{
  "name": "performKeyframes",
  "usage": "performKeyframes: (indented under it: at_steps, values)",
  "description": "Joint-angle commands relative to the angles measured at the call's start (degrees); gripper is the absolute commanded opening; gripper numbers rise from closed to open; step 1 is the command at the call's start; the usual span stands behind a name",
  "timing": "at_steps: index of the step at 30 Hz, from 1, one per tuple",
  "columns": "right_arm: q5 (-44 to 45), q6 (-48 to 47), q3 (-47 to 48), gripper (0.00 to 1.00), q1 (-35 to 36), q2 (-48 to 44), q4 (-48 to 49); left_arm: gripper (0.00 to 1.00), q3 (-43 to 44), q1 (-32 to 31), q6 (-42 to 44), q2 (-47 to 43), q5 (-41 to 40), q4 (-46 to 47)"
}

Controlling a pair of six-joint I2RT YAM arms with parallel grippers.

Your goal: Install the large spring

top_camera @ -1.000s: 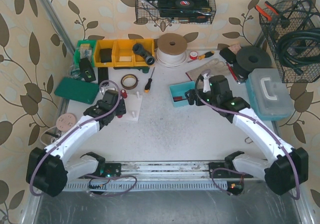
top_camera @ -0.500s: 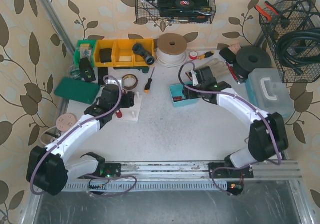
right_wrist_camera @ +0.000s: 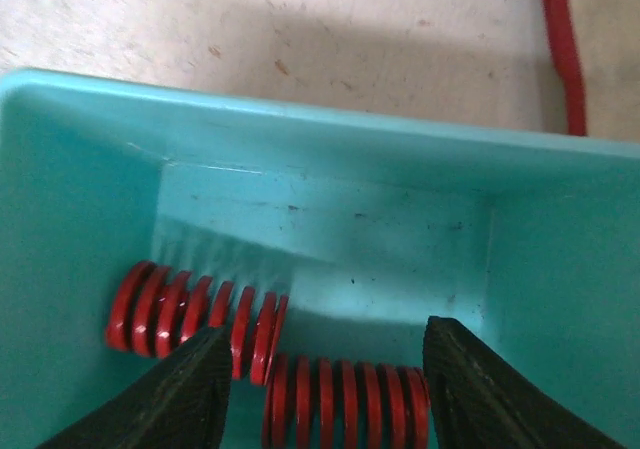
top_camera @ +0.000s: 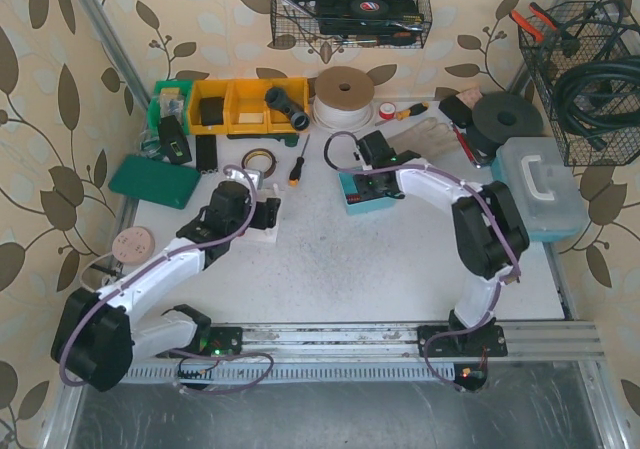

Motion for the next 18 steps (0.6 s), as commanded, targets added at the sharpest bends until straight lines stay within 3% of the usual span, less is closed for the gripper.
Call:
performKeyframes:
  at_steps: [1,10,18]
  values:
    - [4.6,-1.5,3.3,0.55,0.4,4.9,-3.2,0.81,-1.0,-0.5,2.2,-5.5,-3.3,2.9]
    - [4.2,-0.5,5.6,0.69,0.4,11.5,-2.6,0.81,-2.1,-0.9,2.3,-9.0,-5.3,2.5]
    - [3.7,-0.5,7.7,0.69,0.4,12.1,-2.9,0.81,-1.8,-1.1,2.5,-9.0,-5.6,2.1]
